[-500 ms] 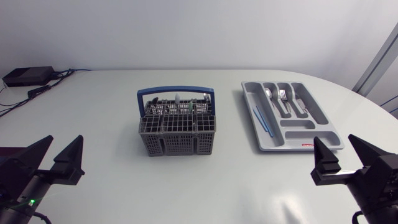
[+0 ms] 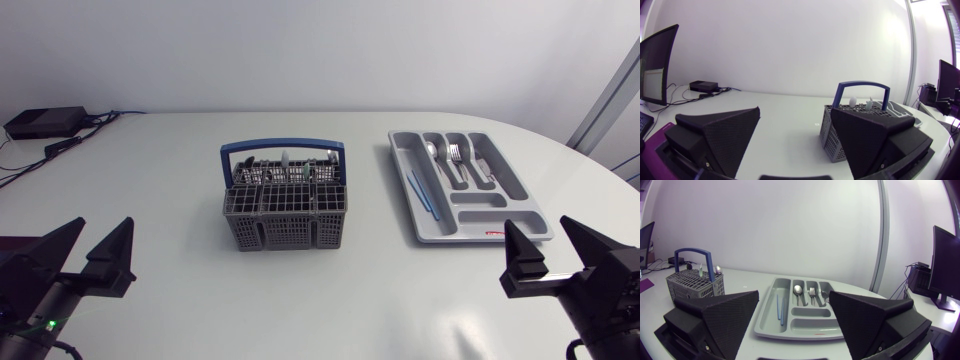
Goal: Unload the cutlery basket into the drawer organizer.
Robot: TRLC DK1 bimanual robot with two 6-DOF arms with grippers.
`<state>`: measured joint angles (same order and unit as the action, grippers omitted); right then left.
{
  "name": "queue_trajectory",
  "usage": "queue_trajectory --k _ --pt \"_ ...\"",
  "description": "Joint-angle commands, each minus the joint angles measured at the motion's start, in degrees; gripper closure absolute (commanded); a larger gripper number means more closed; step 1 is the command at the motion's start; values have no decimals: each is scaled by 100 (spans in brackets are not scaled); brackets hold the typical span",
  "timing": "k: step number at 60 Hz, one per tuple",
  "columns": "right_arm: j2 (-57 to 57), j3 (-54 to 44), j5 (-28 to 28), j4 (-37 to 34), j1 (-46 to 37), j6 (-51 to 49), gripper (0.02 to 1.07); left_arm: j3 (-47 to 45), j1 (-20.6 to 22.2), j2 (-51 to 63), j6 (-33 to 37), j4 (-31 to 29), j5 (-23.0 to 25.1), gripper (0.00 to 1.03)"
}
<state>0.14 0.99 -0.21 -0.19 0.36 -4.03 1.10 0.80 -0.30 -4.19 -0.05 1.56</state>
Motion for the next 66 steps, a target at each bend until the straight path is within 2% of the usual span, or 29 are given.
queue_trajectory --k 1,9,15,28,35,43,52,57,61,63,66 --pt "-58 -91 -6 80 69 122 6 30 -71 -50 85 85 -16 4" --pt "-41 41 -6 186 96 131 6 338 -18 82 93 102 -7 4" --pt "188 235 -6 300 140 131 6 733 17 645 93 172 -7 4" --pt "1867 929 -6 880 192 140 7 1876 166 2526 67 76 -16 4" --pt "2930 1447 3 985 324 157 7 2553 421 3528 67 -302 -297 4" --pt "4046 2028 12 977 456 219 7 3361 834 4547 93 -1040 -587 6" --pt "4881 2704 -173 282 720 192 7 4100 1537 5268 93 -1884 -1246 8" --pt "5189 3065 -164 -113 913 175 7 4460 1792 5698 225 -2297 -1264 8" --pt "5505 3399 -173 -526 1098 17 7 4697 2038 6050 753 -2622 -1255 8" --pt "5637 3522 -208 -667 1177 -45 7 4724 2161 6155 1192 -2640 -1255 8" --pt "5848 3662 -296 -781 1203 -177 7 4750 2267 6243 1464 -2649 -1264 8"
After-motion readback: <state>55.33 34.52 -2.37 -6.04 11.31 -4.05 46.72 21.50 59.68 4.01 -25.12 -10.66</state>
